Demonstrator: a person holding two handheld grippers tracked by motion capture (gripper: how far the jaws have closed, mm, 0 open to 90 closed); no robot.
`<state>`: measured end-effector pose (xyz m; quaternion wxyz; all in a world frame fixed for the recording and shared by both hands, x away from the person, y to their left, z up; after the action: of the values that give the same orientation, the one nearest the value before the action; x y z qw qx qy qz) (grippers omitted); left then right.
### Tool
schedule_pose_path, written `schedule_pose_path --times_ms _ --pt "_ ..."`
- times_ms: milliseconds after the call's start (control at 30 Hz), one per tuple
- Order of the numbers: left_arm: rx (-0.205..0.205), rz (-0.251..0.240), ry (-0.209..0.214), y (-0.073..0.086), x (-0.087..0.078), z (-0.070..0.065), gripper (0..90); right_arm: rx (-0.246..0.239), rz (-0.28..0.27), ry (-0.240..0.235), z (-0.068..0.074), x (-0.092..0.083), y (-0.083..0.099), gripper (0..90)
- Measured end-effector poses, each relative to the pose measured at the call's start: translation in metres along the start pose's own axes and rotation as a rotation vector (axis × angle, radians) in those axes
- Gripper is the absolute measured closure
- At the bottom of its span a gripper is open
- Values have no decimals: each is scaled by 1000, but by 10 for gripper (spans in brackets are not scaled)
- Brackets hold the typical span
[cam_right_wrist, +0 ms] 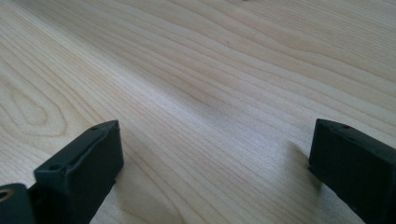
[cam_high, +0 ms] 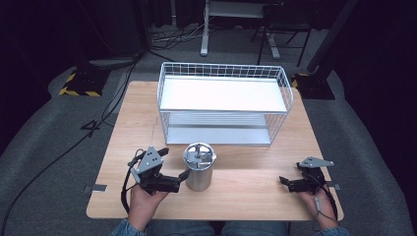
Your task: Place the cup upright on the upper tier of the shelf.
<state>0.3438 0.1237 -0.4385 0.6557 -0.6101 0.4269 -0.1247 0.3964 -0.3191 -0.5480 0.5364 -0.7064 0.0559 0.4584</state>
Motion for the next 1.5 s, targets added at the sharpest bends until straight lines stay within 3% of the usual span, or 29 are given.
schedule_pose_path --times_ms 233,300,433,567,1067,1500 --pt "26 -22 50 -4 9 -8 0 1 1 1 0 0 0 31" --pt "33 -29 85 -5 12 -13 0 0 0 1 0 0 0 32" --pt "48 -15 97 -5 18 -19 0 1 1 1 0 0 0 31" --pt "71 -13 97 -5 27 -25 0 0 0 1 0 0 0 31" --pt "62 -30 90 -1 57 -27 0 1 -1 1 0 0 0 34" --pt "69 -10 84 5 70 -26 17 -1 -7 3 0 -1 0 56"
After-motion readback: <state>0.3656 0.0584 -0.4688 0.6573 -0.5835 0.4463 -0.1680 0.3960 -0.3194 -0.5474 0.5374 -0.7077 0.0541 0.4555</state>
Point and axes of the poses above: each handheld gripper's, and its own axes: x roughly forward along the jaws, y roughly out of its underside, z roughly to its left, the point moved 6 cm from there along x, roughly forward along the jaws, and after that the axes turned 1 degree about z, right-handed, at the moved point
